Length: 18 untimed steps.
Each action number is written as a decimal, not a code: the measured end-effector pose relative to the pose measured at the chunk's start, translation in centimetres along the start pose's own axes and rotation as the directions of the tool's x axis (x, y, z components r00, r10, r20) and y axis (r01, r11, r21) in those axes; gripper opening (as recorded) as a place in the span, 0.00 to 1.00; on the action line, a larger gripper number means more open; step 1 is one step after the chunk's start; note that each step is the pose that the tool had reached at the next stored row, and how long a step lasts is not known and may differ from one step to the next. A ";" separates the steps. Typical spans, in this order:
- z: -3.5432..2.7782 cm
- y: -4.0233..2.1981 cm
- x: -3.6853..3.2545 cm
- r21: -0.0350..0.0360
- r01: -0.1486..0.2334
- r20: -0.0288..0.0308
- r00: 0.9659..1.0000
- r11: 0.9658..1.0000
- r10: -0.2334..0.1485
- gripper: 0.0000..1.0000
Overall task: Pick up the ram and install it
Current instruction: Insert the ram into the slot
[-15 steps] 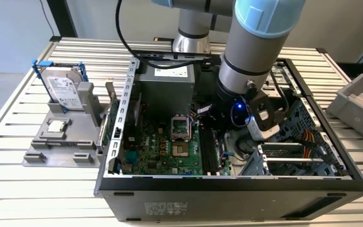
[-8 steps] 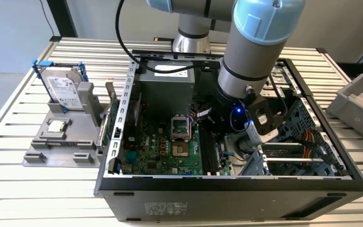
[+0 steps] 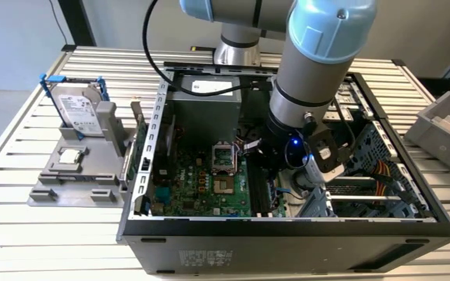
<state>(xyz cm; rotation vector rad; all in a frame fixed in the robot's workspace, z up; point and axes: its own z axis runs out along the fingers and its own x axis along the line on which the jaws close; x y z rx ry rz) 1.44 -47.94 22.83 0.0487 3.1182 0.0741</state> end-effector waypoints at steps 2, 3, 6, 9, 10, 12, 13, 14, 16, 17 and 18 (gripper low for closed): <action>-0.01 -0.01 0.00 0.001 0.000 0.000 1.000 1.000 0.000 0.00; -0.01 -0.01 0.00 0.001 0.000 0.000 1.000 1.000 0.000 0.00; 0.06 -0.12 0.00 0.001 0.001 0.000 1.000 1.000 -0.001 0.00; 0.16 -0.25 0.02 0.001 0.001 0.000 1.000 1.000 -0.001 0.00; 0.22 -0.26 0.05 0.001 0.001 0.000 1.000 1.000 -0.001 0.00; 0.24 -0.27 0.13 0.002 0.001 0.000 1.000 1.000 -0.001 0.00; 0.27 -0.27 0.14 0.002 0.001 0.000 1.000 1.000 -0.001 0.00; 0.33 -0.26 0.15 0.002 0.001 0.000 1.000 1.000 -0.001 0.00; 0.40 -0.28 0.17 0.003 0.001 0.000 1.000 1.000 -0.001 0.00; 0.48 -0.29 0.17 0.003 0.001 0.000 1.000 1.000 -0.001 0.00; 0.54 -0.30 0.17 0.003 0.001 0.000 1.000 1.000 -0.001 0.00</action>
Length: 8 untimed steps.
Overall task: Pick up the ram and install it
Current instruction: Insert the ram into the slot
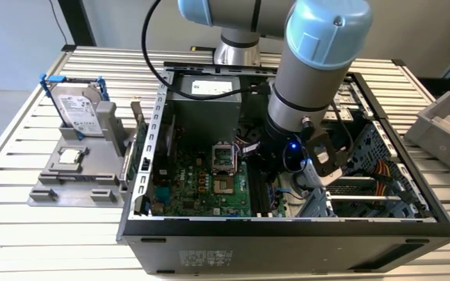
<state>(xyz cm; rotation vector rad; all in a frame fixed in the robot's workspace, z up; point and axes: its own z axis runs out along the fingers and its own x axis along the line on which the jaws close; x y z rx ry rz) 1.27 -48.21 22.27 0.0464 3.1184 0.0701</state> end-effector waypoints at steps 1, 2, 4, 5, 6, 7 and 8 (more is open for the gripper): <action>0.06 -0.02 0.00 0.000 0.000 0.000 1.000 1.000 0.000 0.00; 0.14 -0.03 0.01 0.000 0.001 0.000 1.000 1.000 -0.001 0.00; 0.30 -0.05 0.01 0.001 0.004 0.000 1.000 1.000 -0.004 0.00; 0.35 -0.07 0.00 0.001 0.005 0.000 1.000 1.000 -0.005 0.00; 0.42 -0.07 0.00 0.001 0.007 0.000 1.000 1.000 -0.007 0.00; 0.48 -0.08 0.01 0.002 0.009 0.000 1.000 1.000 -0.009 0.00; 0.51 -0.08 0.01 0.003 0.009 0.000 1.000 1.000 -0.009 0.00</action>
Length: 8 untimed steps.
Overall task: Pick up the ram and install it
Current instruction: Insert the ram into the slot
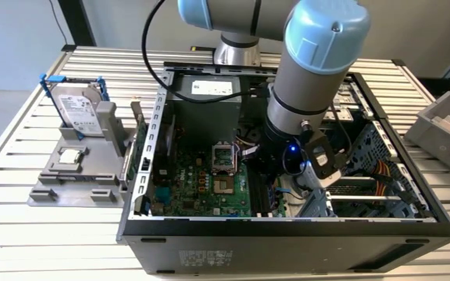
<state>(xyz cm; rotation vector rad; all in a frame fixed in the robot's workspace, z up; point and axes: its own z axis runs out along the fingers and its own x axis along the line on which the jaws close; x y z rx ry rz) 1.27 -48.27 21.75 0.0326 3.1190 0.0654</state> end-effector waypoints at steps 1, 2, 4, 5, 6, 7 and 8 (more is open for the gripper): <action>0.04 0.00 0.00 0.002 0.000 0.000 1.000 1.000 0.000 0.00; 0.07 0.00 0.00 0.003 0.000 0.000 1.000 1.000 0.000 0.00; 0.10 -0.01 0.01 0.005 0.000 0.000 1.000 1.000 0.000 0.00; 0.13 0.01 0.00 0.004 0.000 0.000 1.000 1.000 0.000 0.00; 0.15 0.02 0.01 0.005 0.000 0.000 1.000 1.000 0.000 0.00; 0.16 0.02 0.01 0.004 0.001 0.000 1.000 1.000 -0.001 0.00; 0.16 0.02 0.03 0.004 0.002 0.000 1.000 1.000 -0.002 0.00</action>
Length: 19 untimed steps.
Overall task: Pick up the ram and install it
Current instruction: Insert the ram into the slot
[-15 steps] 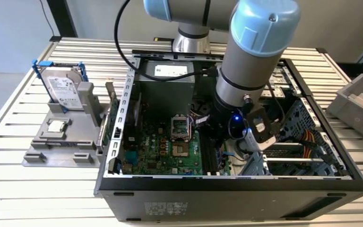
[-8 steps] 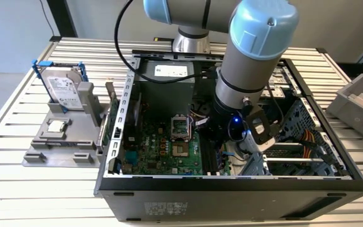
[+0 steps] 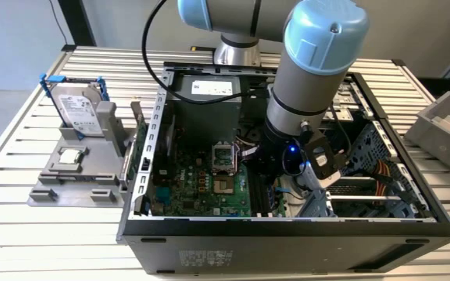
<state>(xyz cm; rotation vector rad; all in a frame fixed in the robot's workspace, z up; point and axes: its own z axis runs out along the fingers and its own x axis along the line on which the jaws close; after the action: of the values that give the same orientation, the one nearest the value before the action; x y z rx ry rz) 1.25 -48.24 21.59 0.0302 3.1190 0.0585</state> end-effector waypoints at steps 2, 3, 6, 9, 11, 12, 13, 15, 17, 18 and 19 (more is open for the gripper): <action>0.00 0.00 0.03 0.000 0.001 0.000 1.000 1.000 -0.001 0.00; 0.00 0.00 0.05 0.000 0.002 0.000 1.000 1.000 -0.002 0.00; 0.12 0.01 0.06 0.000 0.002 0.000 1.000 1.000 -0.002 0.00; 0.24 0.02 0.07 0.002 0.002 0.000 1.000 1.000 -0.002 0.00; 0.29 0.06 0.07 0.003 0.002 0.000 1.000 1.000 -0.002 0.00; 0.35 0.13 0.07 0.001 0.002 0.000 1.000 1.000 -0.002 0.00; 0.37 0.16 0.07 0.002 0.002 0.000 1.000 1.000 -0.002 0.00; 0.46 0.17 0.08 0.003 0.002 0.000 1.000 1.000 -0.002 0.00; 0.54 0.16 0.08 0.004 0.002 0.000 1.000 1.000 -0.002 0.00; 0.56 0.16 0.08 0.004 0.002 0.000 1.000 1.000 -0.002 0.00; 0.57 0.14 0.08 0.004 0.002 0.000 1.000 1.000 -0.002 0.00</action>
<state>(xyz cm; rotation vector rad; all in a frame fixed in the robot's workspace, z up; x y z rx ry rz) 1.18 -48.08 21.03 0.0277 3.1195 0.0524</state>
